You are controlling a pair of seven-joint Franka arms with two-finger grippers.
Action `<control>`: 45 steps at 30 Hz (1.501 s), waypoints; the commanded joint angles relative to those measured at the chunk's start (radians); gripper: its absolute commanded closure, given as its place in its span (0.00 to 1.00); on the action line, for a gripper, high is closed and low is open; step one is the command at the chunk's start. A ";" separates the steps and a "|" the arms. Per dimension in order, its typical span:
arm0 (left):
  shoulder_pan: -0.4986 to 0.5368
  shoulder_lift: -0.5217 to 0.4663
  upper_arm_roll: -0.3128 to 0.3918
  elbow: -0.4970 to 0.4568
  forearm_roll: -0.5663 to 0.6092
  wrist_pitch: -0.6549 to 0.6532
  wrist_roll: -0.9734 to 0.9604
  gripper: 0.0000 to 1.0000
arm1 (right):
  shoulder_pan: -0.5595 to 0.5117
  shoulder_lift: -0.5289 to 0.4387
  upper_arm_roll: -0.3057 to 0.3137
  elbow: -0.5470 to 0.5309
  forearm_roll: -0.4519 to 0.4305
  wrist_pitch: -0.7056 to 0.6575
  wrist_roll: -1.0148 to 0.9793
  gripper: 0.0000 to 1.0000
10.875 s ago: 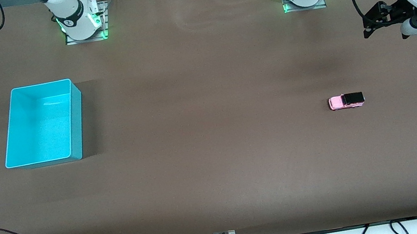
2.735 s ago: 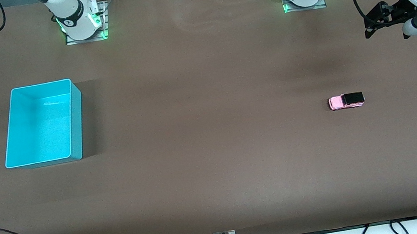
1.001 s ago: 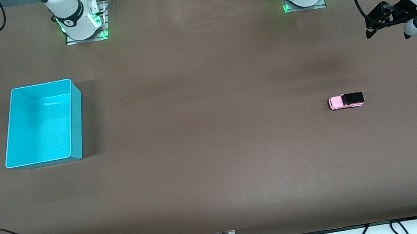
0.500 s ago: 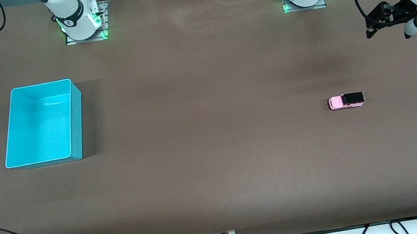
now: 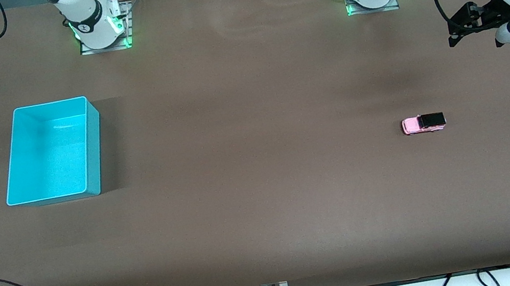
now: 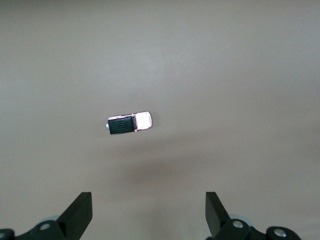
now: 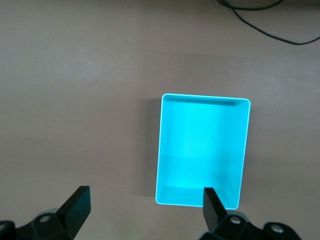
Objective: Wind and store pink jeep toy
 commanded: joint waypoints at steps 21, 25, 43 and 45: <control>0.012 0.026 0.000 0.035 0.026 -0.024 0.064 0.00 | 0.001 0.000 -0.001 0.013 -0.007 -0.015 -0.009 0.00; 0.015 0.045 0.013 0.035 0.031 -0.018 0.245 0.00 | 0.001 0.001 -0.004 0.013 -0.007 -0.015 -0.009 0.00; 0.097 0.147 0.011 0.035 0.031 -0.006 0.653 0.00 | 0.001 0.000 -0.002 0.013 -0.007 -0.015 -0.009 0.00; 0.100 0.160 0.011 0.032 0.033 0.011 0.702 0.00 | 0.001 0.000 -0.002 0.013 -0.007 -0.015 -0.009 0.00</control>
